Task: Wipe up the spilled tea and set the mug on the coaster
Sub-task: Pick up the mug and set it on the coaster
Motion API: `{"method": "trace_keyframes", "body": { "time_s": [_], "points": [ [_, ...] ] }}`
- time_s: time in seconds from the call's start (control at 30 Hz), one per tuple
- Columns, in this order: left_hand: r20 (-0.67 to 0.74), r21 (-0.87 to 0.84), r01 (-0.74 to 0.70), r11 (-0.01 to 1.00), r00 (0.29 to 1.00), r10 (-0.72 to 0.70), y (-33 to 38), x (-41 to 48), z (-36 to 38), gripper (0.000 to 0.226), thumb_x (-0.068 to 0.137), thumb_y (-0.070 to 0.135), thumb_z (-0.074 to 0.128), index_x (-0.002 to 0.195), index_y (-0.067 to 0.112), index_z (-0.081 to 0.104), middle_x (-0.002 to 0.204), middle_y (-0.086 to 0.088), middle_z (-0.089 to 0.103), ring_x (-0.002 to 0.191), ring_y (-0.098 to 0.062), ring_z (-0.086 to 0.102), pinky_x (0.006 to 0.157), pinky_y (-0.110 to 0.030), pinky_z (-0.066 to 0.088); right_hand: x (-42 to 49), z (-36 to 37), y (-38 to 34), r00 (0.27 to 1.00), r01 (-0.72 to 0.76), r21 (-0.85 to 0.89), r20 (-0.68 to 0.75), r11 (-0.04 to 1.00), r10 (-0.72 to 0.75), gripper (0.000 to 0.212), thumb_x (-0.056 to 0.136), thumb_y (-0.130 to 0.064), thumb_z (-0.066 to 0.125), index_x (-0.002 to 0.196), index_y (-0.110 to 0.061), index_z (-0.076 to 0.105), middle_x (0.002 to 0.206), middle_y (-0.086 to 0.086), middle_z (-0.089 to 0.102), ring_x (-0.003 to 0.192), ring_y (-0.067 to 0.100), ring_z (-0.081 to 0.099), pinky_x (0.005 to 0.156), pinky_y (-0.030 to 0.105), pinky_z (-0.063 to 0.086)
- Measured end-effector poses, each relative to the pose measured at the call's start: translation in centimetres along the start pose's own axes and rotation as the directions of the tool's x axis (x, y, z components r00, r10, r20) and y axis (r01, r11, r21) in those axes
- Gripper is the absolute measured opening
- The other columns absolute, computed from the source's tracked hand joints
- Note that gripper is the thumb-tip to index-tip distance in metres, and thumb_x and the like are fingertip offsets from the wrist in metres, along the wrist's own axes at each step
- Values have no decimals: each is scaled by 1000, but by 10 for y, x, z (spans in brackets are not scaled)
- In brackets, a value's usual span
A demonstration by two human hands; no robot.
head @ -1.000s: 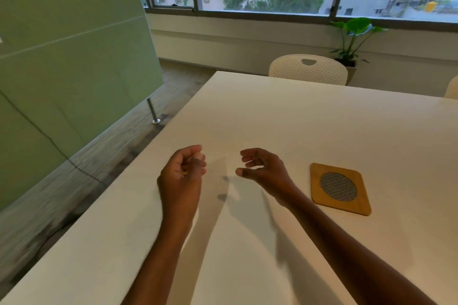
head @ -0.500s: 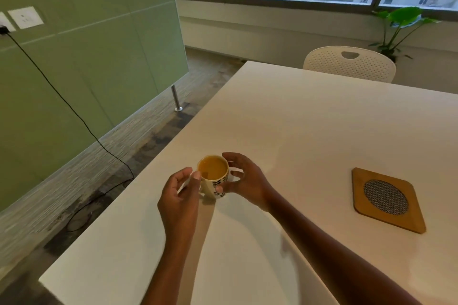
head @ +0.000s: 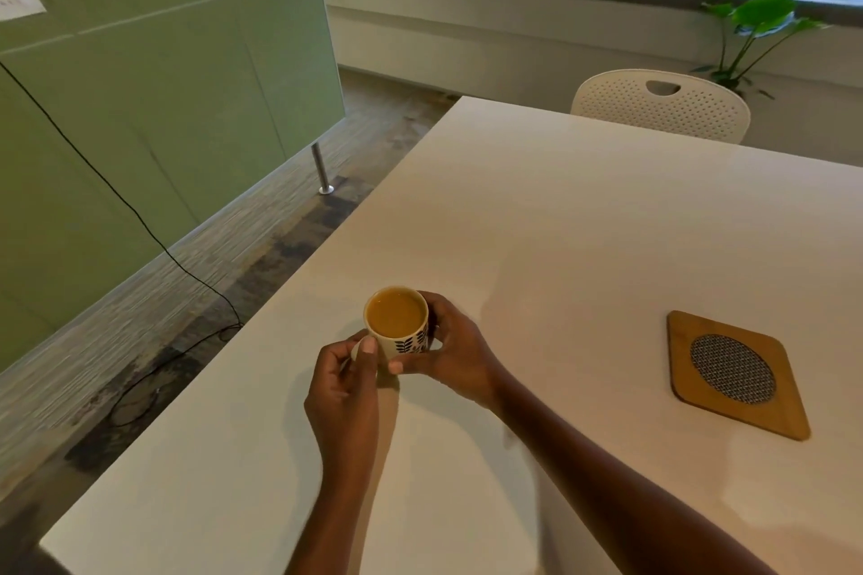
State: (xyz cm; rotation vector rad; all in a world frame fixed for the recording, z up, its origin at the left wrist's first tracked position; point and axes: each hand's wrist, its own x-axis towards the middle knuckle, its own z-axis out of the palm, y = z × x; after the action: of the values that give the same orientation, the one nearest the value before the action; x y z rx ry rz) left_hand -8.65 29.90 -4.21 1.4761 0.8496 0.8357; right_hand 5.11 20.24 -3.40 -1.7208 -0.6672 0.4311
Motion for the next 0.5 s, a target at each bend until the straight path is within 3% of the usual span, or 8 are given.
{"method": "trace_keyframes", "body": {
  "time_s": [0.17,0.37,0.5],
  "points": [
    [4,-20,11,1000,1000,-11,-1,3,1,20,100,49,68,101,30,75,103,8,82,102,-13,76,84,-34,60,0,0,0,1000,18,-31,-3,999,-18,92,66,-33,103,146,-28,57,140,-10,67,126,12,67,101,36,63],
    [-4,-18,26,999,1000,-26,4,1,5,13,105,39,71,94,32,76,94,17,81,89,0,75,78,-32,58,-1,-3,-1,999,28,-50,-31,998,-30,92,64,-34,104,144,-27,59,136,-12,68,120,3,67,93,21,60],
    [4,-26,23,999,1000,-23,12,-2,11,11,101,46,71,93,42,76,92,17,82,89,-2,76,79,-35,62,-5,-12,-2,998,26,-35,-51,999,-28,92,66,-33,103,145,-26,58,137,-12,67,122,3,66,93,21,60]
  ]
}}
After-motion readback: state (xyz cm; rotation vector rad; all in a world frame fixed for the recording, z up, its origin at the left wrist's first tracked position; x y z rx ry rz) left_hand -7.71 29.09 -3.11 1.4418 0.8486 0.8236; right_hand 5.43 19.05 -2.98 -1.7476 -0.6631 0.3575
